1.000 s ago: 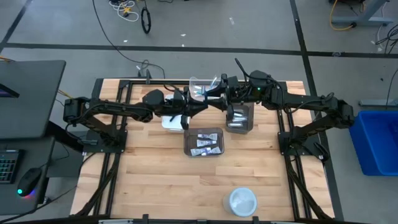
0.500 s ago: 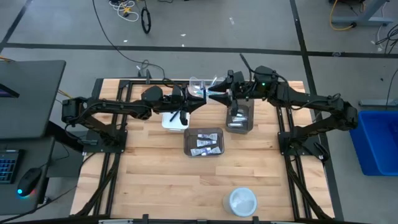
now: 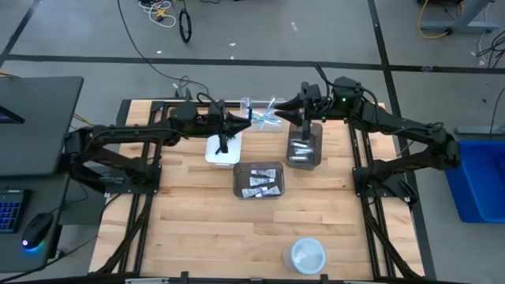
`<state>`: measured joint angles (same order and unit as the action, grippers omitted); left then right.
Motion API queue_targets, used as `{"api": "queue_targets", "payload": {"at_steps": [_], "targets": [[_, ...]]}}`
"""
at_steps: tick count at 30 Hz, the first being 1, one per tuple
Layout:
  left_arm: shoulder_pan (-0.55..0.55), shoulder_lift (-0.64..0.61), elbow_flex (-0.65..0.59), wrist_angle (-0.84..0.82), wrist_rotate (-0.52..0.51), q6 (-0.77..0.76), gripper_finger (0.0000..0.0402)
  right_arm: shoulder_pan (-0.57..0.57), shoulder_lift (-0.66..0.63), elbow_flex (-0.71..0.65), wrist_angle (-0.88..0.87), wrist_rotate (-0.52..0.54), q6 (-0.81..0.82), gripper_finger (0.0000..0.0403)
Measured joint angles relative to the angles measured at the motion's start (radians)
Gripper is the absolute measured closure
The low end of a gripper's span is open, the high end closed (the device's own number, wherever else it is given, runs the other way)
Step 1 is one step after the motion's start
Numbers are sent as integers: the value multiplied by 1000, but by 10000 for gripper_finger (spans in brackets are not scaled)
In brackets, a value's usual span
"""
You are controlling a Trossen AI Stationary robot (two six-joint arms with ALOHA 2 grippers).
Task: Pick & Place Travel size toiletries
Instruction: Put the blue razor into the white bin
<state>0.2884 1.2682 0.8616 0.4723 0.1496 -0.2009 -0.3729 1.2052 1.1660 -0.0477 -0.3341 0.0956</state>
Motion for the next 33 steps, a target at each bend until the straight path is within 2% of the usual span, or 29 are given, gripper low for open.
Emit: {"api": "queue_targets", "payload": {"at_steps": [8, 15, 19, 24, 33], "targets": [[73, -124, 0, -271, -7, 29, 365, -3, -4, 0, -24, 0, -33, 348], [138, -191, 0, -478, -6, 31, 364, -3, -4, 0, -41, 0, -50, 377], [163, -189, 0, -593, -10, 34, 366, -3, -3, 0, -113, 0, -94, 391], [166, -157, 0, -738, -69, 24, 363, -3, -3, 0, -160, 0, -135, 398], [166, -68, 0, -799, -85, -29, 366, -6, -3, 0, -171, 0, -142, 399]]}}
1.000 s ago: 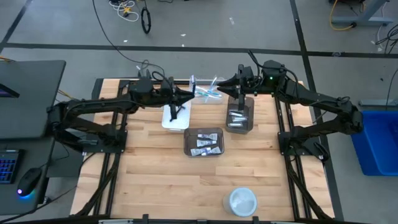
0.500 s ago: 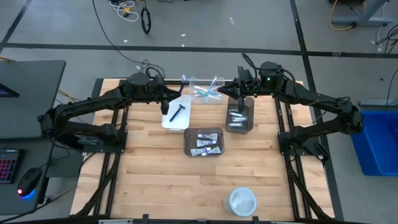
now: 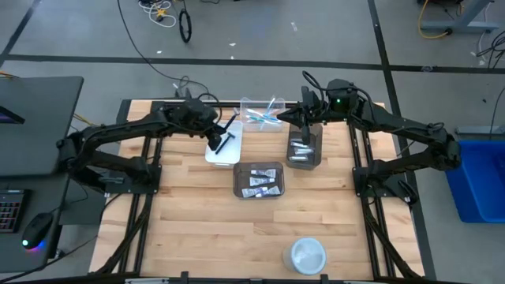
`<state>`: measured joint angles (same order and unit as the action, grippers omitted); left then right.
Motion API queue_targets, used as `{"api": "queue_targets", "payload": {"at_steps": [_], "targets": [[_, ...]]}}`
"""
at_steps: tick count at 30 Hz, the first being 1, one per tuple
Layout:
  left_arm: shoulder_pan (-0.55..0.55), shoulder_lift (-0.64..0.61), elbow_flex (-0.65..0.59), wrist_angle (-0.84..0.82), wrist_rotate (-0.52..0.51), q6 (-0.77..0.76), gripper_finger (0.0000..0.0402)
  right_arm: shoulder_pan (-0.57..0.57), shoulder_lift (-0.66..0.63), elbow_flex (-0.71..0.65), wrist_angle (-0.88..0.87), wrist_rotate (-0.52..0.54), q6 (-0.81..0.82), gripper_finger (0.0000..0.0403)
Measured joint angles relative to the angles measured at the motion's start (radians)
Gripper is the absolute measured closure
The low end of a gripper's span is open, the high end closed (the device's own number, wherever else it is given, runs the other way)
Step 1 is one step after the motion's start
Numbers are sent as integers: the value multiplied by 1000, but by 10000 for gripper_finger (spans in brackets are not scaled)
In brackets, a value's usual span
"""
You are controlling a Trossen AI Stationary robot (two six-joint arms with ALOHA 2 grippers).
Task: Pick & Place Travel size toiletries
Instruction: Put the blue razor into the white bin
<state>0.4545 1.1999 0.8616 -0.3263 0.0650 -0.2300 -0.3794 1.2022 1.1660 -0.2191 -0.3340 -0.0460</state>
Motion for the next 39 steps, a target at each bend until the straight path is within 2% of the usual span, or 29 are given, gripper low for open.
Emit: {"api": "queue_targets", "payload": {"at_steps": [23, 33, 36, 39], "targets": [[-9, 333, 0, -81, 30, -127, 360, 0, 0, 0, -90, 0, 0, 400], [-23, 359, 0, -79, 42, -184, 356, 0, 0, 0, -95, -2, 0, 400], [-27, 359, 0, -79, 49, -189, 343, 0, 0, 0, -95, -10, 0, 400], [-37, 359, 0, -81, 13, -215, 319, 0, 0, 0, -95, -11, 0, 400]]}}
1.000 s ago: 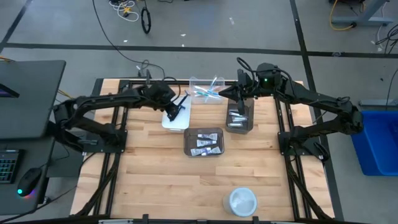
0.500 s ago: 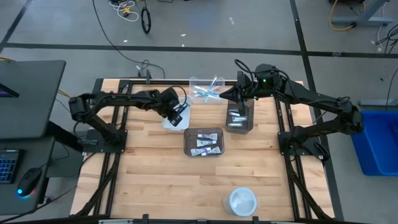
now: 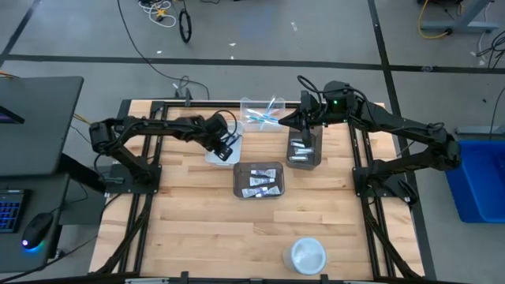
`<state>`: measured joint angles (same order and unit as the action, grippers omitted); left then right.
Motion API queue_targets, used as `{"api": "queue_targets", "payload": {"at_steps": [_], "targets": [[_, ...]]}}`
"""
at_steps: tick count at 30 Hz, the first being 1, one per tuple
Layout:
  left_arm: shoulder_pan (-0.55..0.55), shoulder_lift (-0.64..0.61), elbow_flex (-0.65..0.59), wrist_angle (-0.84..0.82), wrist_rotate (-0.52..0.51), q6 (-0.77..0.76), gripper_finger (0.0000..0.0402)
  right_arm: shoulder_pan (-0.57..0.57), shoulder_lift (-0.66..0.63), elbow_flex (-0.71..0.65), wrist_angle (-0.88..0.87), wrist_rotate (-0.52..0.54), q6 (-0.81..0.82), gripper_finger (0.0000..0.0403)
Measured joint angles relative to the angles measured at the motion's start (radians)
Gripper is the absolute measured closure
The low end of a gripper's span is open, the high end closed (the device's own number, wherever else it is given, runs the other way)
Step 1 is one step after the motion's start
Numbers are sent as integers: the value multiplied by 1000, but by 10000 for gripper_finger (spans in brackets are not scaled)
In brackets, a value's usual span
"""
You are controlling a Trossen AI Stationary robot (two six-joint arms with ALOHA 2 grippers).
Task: Pick & Place Travel size toiletries
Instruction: Put the blue razor into the white bin, then return to Home Position
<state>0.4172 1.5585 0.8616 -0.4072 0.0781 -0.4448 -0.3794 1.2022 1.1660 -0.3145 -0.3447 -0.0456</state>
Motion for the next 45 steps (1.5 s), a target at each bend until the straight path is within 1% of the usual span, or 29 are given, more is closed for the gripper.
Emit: {"api": "queue_targets", "payload": {"at_steps": [2, 7, 11, 14, 17, 20, 26, 30, 33, 36, 39, 42, 45], "targets": [[-6, 0, 0, -4, -18, -23, 298, 0, 0, 0, 0, 0, 0, 400], [-17, 0, 0, -4, -14, -40, 243, 0, 0, 0, 0, 0, 0, 400], [-17, -1, 0, -3, 54, -39, 216, 0, 0, 0, 0, 0, 0, 400], [-17, -14, 0, -2, 104, -55, 214, 0, 0, 0, 0, 0, 0, 400], [-32, -51, 1, 22, 119, -73, 229, 0, -3, 0, -2, 1, -1, 400], [-52, -103, 1, 48, 114, -75, 257, 0, -20, 0, -3, 1, -29, 400], [-91, -229, 1, 143, 69, -98, 317, -1, -69, 0, -12, 21, -76, 400], [-111, -308, 1, 213, 45, -72, 350, -2, -110, 0, -40, 38, -76, 400], [-128, -358, 1, 278, 42, -21, 372, -2, -142, 0, -81, 38, -77, 400], [-147, -407, 1, 314, 29, 65, 392, -2, -179, 0, -102, 38, -76, 400], [-176, -455, 0, 323, -10, 158, 395, -2, -206, 0, -100, 38, -76, 400], [-211, -498, 0, 369, -52, 249, 393, -2, -223, 0, -95, 37, -76, 400], [-252, -540, -21, 419, -112, 294, 397, -2, -223, 0, -97, 37, -76, 400]]}}
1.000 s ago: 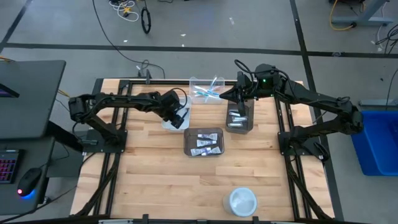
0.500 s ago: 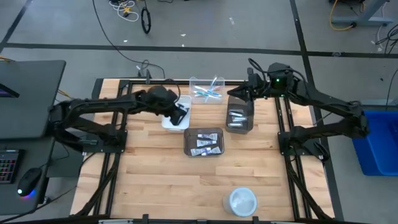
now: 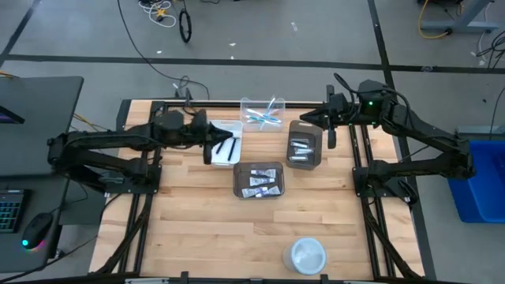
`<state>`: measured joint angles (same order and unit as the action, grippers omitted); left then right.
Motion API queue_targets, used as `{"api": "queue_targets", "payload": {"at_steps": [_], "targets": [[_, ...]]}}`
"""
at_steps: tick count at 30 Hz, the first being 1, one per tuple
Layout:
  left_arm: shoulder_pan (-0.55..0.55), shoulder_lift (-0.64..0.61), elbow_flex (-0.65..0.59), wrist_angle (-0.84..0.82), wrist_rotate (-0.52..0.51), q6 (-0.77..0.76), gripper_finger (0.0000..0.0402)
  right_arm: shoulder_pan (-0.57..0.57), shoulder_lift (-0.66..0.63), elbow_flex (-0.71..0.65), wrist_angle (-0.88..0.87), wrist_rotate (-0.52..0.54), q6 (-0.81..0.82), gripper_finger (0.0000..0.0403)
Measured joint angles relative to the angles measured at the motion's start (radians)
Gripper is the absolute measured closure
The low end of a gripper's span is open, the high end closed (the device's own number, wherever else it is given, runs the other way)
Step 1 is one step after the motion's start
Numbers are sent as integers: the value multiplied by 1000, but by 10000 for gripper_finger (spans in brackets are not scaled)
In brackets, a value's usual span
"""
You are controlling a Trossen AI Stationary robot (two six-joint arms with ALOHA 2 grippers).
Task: Pick & Place Travel size toiletries
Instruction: Return to Home Position
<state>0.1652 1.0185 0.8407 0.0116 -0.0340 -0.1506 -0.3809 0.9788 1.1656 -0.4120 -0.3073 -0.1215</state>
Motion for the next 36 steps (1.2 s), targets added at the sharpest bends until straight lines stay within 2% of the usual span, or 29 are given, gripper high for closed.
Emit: {"api": "queue_targets", "payload": {"at_steps": [7, 17, 26, 36], "targets": [[-115, -90, -169, 141, -22, 33, 398, 0, 2, 0, -10, 0, 0, 400], [-192, -270, -466, 384, -32, 59, 399, 1, 2, 0, -10, 0, 0, 400], [-195, -507, -695, 404, -70, 61, 400, 1, 18, 0, -10, 0, 0, 400], [-195, -759, -832, 386, -80, 58, 400, 1, 24, 0, -11, 0, 0, 400]]}}
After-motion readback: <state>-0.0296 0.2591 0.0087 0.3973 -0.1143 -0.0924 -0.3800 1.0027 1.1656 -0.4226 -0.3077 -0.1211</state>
